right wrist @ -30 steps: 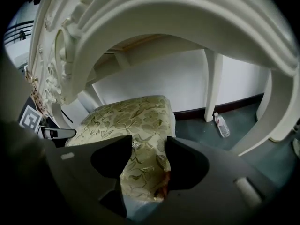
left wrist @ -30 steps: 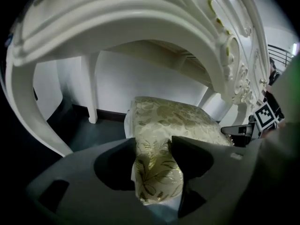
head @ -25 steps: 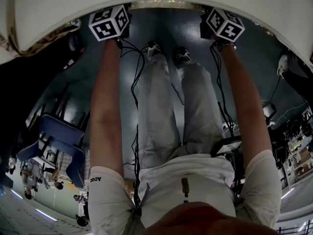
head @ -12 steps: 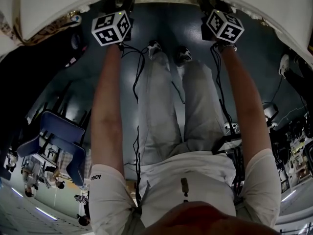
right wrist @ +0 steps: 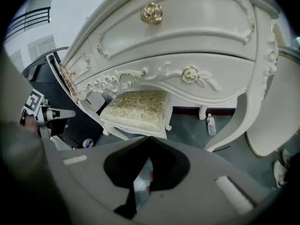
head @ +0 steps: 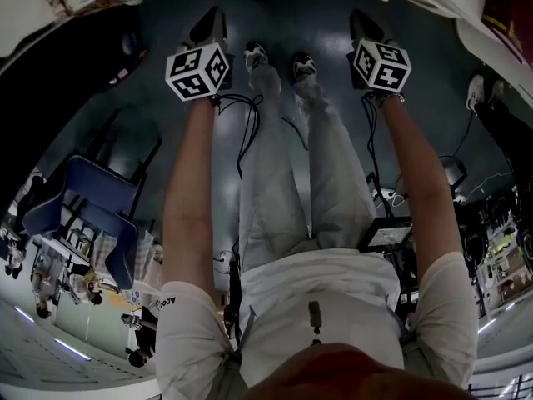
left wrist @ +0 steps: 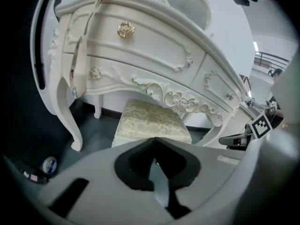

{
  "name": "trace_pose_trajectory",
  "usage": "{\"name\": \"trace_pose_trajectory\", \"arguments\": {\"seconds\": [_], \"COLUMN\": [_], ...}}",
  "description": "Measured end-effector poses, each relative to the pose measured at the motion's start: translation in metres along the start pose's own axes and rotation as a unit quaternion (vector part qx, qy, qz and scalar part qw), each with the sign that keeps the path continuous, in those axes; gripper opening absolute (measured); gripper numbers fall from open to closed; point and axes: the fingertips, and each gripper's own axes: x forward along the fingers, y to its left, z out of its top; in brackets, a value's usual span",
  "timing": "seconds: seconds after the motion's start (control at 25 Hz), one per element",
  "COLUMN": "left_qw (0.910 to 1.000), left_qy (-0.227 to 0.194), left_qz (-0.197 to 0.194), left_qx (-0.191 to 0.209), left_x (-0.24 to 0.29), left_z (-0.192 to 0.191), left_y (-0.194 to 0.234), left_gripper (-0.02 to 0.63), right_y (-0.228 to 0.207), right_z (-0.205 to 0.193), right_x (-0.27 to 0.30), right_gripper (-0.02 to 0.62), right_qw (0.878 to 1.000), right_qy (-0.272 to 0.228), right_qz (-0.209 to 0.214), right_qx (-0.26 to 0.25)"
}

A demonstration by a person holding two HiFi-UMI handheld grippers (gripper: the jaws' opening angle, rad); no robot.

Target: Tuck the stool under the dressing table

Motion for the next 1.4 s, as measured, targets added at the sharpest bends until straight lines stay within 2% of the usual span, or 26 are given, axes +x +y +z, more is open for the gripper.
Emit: {"name": "trace_pose_trajectory", "arguments": {"seconds": [0.12, 0.24, 0.36, 0.64, 0.8, 1.0, 1.16, 1.4], "left_qw": [0.9999, 0.9992, 0.9974, 0.9896, 0.9834, 0.9769, 0.9719, 0.959], "left_qy": [0.002, -0.013, -0.053, -0.132, -0.171, -0.208, -0.226, -0.273], "left_qz": [-0.013, -0.036, -0.05, -0.047, -0.045, -0.028, -0.013, -0.013], "left_qx": [-0.002, 0.011, 0.006, 0.033, 0.041, 0.039, 0.064, 0.076], "left_x": [-0.026, -0.056, -0.095, -0.212, -0.283, -0.356, -0.418, -0.485], "left_z": [-0.011, 0.0, 0.035, 0.095, 0.135, 0.175, 0.202, 0.233], "left_y": [-0.008, -0.026, -0.059, -0.128, -0.162, -0.185, -0.208, -0.24], "left_gripper": [0.008, 0.008, 0.008, 0.008, 0.008, 0.008, 0.008, 0.008], "right_y": [0.008, 0.012, -0.003, -0.021, -0.015, 0.006, 0.031, 0.063], "right_z": [-0.016, -0.013, 0.018, 0.088, 0.134, 0.183, 0.22, 0.264], "right_x": [-0.022, -0.048, -0.089, -0.211, -0.296, -0.384, -0.458, -0.542], "right_gripper": [0.008, 0.008, 0.008, 0.008, 0.008, 0.008, 0.008, 0.008], "right_qw": [0.999, 0.996, 0.992, 0.984, 0.979, 0.972, 0.962, 0.949], "right_qy": [0.013, 0.013, -0.008, -0.082, -0.128, -0.179, -0.225, -0.281], "right_qz": [0.025, 0.054, 0.066, 0.085, 0.085, 0.09, 0.096, 0.109], "right_qx": [-0.018, -0.069, -0.107, -0.132, -0.136, -0.121, -0.125, -0.093]}}
